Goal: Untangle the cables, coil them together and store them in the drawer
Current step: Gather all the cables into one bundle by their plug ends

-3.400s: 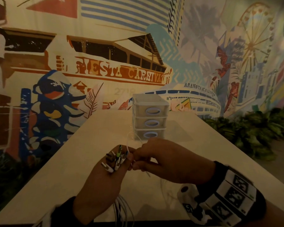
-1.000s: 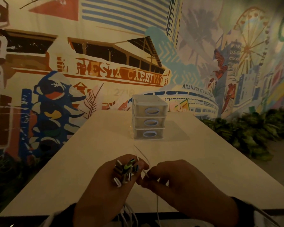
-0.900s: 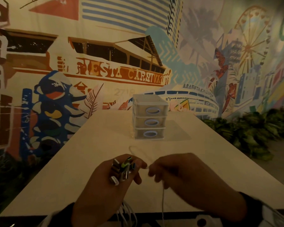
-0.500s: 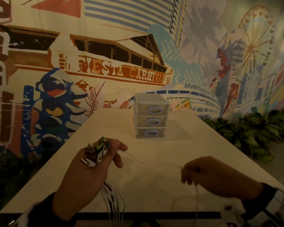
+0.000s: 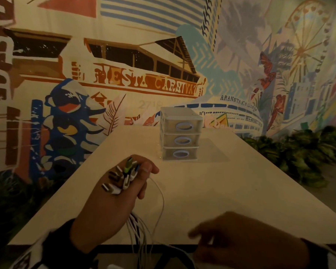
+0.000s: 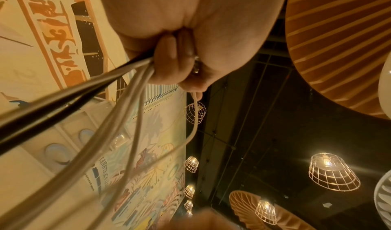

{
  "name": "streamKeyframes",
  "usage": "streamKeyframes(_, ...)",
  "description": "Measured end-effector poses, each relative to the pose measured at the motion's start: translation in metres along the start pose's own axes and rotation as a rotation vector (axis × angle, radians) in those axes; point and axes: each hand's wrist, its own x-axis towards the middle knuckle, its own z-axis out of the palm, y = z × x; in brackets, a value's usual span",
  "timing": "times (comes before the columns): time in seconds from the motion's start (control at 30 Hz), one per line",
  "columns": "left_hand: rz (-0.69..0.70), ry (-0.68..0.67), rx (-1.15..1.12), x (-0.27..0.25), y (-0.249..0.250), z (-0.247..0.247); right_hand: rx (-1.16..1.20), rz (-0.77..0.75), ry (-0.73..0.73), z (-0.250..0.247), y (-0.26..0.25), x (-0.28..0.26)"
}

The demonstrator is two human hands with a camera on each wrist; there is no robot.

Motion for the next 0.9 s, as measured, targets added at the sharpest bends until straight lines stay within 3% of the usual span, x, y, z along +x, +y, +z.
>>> streamKeyframes(0.03,-0.012,-0.009,0.001,-0.002,0.000,0.003,-0.088,0.289,0.162,-0.009,-0.007,-0.003)
streamKeyframes(0.07,-0.018,-0.022,0.002,-0.004,0.000,0.007,-0.119,0.366,0.225,-0.013,-0.016,-0.003)
streamKeyframes(0.17,0.007,-0.063,0.000,-0.008,0.001,0.020,-0.122,0.279,0.382,-0.014,-0.035,0.016)
streamKeyframes(0.27,0.032,-0.062,-0.025,-0.010,0.003,0.032,-0.132,0.177,0.429,-0.002,-0.031,0.031)
streamKeyframes(0.5,-0.046,-0.019,-0.070,-0.014,0.000,0.037,-0.100,0.101,0.669,0.008,-0.024,0.035)
streamKeyframes(0.7,-0.236,-0.048,-0.176,-0.013,-0.006,0.047,-0.203,0.103,0.691,0.015,-0.020,0.041)
streamKeyframes(0.9,-0.146,-0.053,-0.089,-0.011,-0.004,0.048,-0.244,0.192,0.564,0.019,-0.010,0.043)
